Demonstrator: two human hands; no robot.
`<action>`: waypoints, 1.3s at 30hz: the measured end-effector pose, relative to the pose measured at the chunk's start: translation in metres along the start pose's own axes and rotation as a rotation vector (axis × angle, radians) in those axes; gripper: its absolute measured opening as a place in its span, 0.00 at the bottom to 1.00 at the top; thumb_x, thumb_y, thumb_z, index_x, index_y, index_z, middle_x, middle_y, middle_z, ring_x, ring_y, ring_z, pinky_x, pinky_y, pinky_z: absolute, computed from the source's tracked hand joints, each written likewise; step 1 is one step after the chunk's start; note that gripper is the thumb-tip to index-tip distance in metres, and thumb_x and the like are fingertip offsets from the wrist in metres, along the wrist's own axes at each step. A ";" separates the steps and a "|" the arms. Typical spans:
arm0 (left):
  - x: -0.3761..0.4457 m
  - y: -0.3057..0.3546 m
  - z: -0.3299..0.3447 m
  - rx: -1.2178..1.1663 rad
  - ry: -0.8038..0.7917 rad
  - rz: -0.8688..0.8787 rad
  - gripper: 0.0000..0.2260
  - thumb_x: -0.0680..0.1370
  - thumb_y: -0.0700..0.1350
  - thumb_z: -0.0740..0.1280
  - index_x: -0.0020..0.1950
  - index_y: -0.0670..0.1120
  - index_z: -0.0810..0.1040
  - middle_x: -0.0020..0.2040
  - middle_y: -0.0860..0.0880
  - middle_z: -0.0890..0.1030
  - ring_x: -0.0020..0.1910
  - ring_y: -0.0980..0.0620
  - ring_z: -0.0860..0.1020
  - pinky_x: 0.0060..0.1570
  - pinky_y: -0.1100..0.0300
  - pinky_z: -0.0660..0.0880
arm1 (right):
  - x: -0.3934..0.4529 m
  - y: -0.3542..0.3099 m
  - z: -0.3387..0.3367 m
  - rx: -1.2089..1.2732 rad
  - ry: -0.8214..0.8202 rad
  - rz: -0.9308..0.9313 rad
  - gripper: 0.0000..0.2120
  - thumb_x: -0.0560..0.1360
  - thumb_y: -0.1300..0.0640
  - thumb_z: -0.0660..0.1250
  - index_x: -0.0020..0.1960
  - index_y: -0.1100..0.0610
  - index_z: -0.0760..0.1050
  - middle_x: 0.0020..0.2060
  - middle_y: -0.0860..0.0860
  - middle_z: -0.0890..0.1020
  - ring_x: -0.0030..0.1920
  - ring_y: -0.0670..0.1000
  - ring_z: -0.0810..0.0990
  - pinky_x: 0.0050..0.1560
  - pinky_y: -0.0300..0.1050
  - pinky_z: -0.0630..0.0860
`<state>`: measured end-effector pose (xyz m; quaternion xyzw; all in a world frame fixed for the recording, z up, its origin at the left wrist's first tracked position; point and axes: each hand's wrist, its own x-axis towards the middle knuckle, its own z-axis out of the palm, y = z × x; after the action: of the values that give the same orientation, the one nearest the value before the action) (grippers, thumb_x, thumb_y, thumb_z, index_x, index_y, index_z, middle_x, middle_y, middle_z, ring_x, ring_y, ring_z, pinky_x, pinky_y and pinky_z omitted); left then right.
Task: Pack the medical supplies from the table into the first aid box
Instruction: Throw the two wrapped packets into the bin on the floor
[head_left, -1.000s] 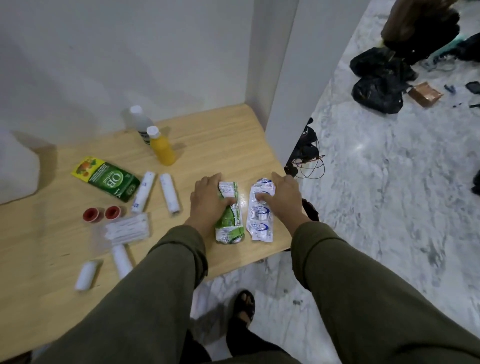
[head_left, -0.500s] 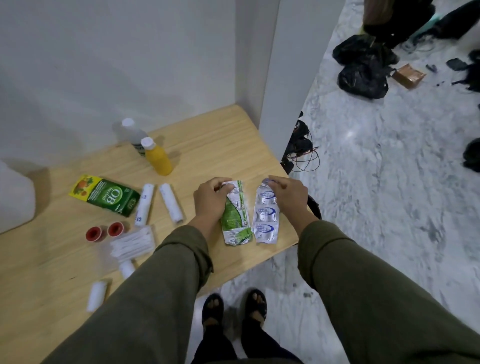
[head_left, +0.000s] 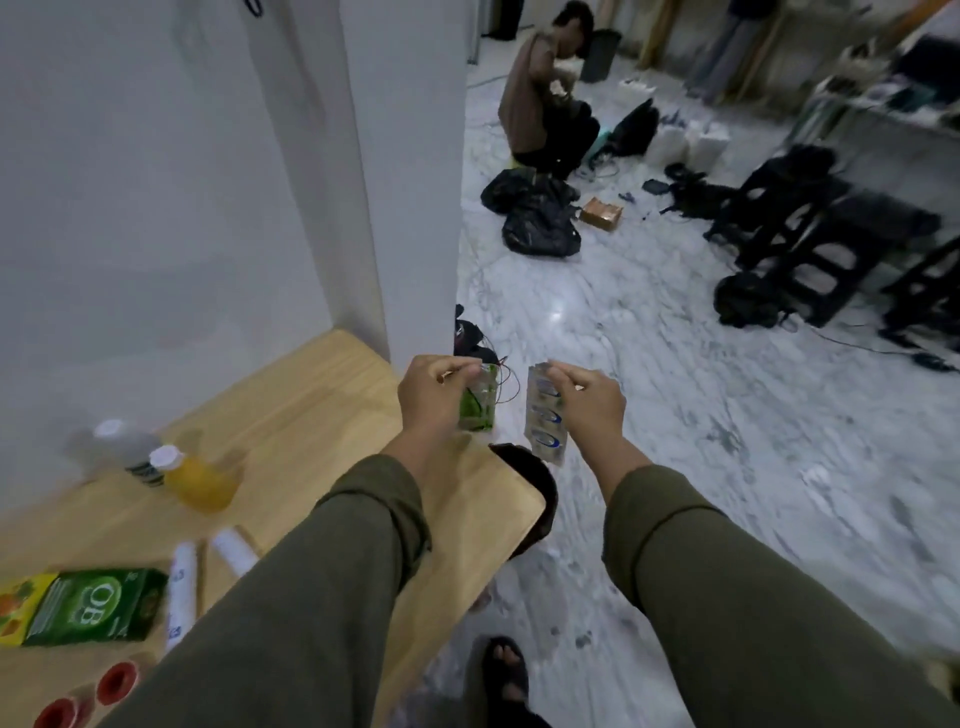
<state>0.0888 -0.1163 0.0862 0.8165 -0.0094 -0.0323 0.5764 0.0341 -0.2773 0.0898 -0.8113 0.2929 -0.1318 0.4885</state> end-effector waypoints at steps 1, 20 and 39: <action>0.006 0.005 0.011 -0.005 -0.024 0.013 0.06 0.74 0.45 0.70 0.49 0.49 0.84 0.51 0.50 0.77 0.50 0.55 0.74 0.53 0.65 0.68 | 0.007 0.003 -0.007 0.017 0.028 0.018 0.10 0.76 0.53 0.66 0.55 0.53 0.82 0.56 0.52 0.82 0.58 0.51 0.78 0.55 0.40 0.70; 0.110 -0.085 0.173 0.246 -0.238 -0.150 0.06 0.75 0.42 0.70 0.50 0.45 0.84 0.48 0.52 0.75 0.44 0.56 0.73 0.43 0.71 0.67 | 0.145 0.154 0.043 0.042 -0.082 0.327 0.09 0.76 0.56 0.66 0.52 0.55 0.82 0.54 0.54 0.83 0.56 0.52 0.79 0.58 0.43 0.73; 0.121 -0.130 0.168 0.695 -0.546 -0.272 0.37 0.74 0.51 0.71 0.76 0.56 0.52 0.79 0.46 0.49 0.77 0.44 0.52 0.71 0.43 0.59 | 0.157 0.168 0.056 -0.400 -0.413 0.312 0.29 0.74 0.46 0.66 0.73 0.45 0.61 0.76 0.52 0.55 0.77 0.56 0.48 0.73 0.64 0.51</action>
<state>0.1962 -0.2370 -0.0971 0.9167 -0.0641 -0.3165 0.2352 0.1286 -0.3915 -0.0947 -0.8460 0.3286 0.1722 0.3831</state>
